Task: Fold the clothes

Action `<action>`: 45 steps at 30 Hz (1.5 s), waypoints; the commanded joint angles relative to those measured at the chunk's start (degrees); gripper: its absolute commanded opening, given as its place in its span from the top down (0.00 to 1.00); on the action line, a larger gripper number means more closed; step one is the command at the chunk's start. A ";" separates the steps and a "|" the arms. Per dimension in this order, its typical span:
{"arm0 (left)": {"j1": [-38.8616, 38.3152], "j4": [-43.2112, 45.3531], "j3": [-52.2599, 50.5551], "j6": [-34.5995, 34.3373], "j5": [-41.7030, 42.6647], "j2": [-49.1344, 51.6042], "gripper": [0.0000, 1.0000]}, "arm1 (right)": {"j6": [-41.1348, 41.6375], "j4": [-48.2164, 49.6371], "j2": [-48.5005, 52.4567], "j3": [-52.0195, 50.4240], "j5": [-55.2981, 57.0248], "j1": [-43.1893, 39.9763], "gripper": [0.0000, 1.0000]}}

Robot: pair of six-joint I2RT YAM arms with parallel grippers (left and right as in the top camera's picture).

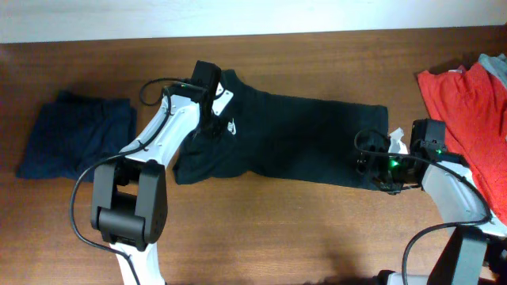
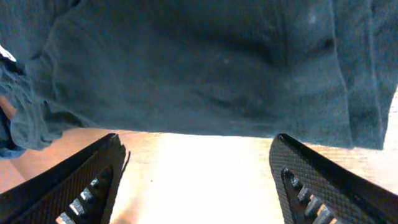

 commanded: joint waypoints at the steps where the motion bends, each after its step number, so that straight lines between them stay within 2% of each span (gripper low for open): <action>1: 0.48 -2.29 0.68 -0.07 -0.83 0.17 0.48 | -0.87 -0.85 -0.76 0.85 -0.70 -0.17 0.24; 7: 2.03 0.42 0.68 -0.11 -3.32 0.20 0.47 | -1.03 -1.31 -0.76 0.85 -0.72 -0.17 0.24; 16: 6.49 5.92 0.63 0.87 -0.81 3.96 0.75 | -1.03 -1.29 -0.76 0.83 -0.70 -0.17 0.24; 21: 8.11 -3.67 6.71 -7.50 -0.79 2.03 0.73 | -1.05 -1.64 -0.76 0.83 1.05 -0.17 0.24; 25: 8.74 -13.97 13.73 -10.12 -0.79 -0.96 0.60 | -1.01 -3.45 -0.76 0.83 4.74 -0.17 0.23; 28: 8.74 -18.32 15.37 -11.45 0.09 -3.13 0.46 | -0.33 -5.29 -0.76 0.83 9.68 -0.17 0.21; 30: 8.74 -21.49 15.37 -13.44 1.49 -3.61 0.43 | -0.28 -5.88 -0.76 0.83 11.39 -0.17 0.20; 33: 8.74 -25.73 14.12 -16.65 3.67 -3.45 0.43 | 0.31 -5.92 -0.76 0.83 11.37 -0.22 0.20; 37: 8.74 -24.48 7.82 -19.89 5.29 -3.41 0.43 | 0.74 -5.70 -0.76 0.83 11.34 -0.22 0.20; 43: 9.22 -15.45 -4.24 -20.61 8.87 -3.41 0.44 | 0.76 -6.05 -0.76 0.83 11.34 -0.22 0.20; 45: 9.22 -12.92 -6.82 -20.61 8.90 -3.41 0.54 | 1.16 -6.03 -0.76 0.83 11.37 -0.22 0.20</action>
